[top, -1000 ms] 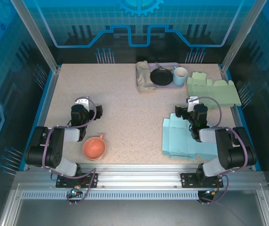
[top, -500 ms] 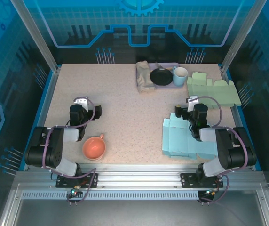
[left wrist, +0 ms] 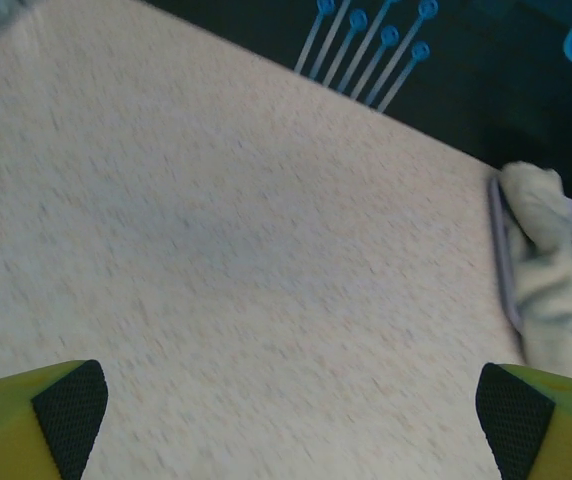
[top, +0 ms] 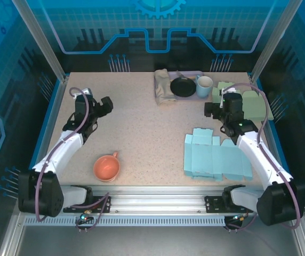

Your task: Fold the paper box

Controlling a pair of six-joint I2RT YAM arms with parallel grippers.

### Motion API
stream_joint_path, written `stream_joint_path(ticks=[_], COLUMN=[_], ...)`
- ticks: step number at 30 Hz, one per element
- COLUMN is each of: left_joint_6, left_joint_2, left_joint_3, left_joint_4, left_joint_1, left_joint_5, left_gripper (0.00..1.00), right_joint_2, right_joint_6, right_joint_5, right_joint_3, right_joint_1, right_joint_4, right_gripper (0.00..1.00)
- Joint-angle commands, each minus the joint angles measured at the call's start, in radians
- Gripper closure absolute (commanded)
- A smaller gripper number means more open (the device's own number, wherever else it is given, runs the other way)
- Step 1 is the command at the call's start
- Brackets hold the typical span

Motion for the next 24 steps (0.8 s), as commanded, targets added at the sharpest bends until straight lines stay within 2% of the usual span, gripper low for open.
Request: stream_joint_path(ticks=[1,7,13,19,24], left_joint_6=[-0.16,-0.169,-0.193,-0.241,-0.259], left_joint_2=[-0.055,-0.128,-0.158,-0.131,-0.116], left_joint_3=[0.001,-0.021,-0.071,-0.088,-0.083], left_joint_4=[-0.235,-0.252,-0.214,-0.206,-0.192], left_joint_1=[-0.114,-0.328,-0.461,-0.525,-0.557], left_joint_5=[0.065,0.091,0.046,0.014,-0.012], left_gripper=[0.01,0.01,0.01,0.01,0.01], right_joint_2=[-0.031,-0.135,-0.257,-0.343,-0.322], right_joint_6=[0.093,0.261,0.419,0.515,0.541], right_joint_5=[0.023,-0.042,-0.119,-0.157,-0.184], right_joint_3=[0.018,-0.116,-0.331,-0.459,-0.496], right_joint_1=[0.067,0.133,0.151,0.156,0.168], right_joint_4=[-0.345,-0.432,-0.368,-0.325,-0.3], right_gripper=[0.0,0.0,0.0,0.0,0.0])
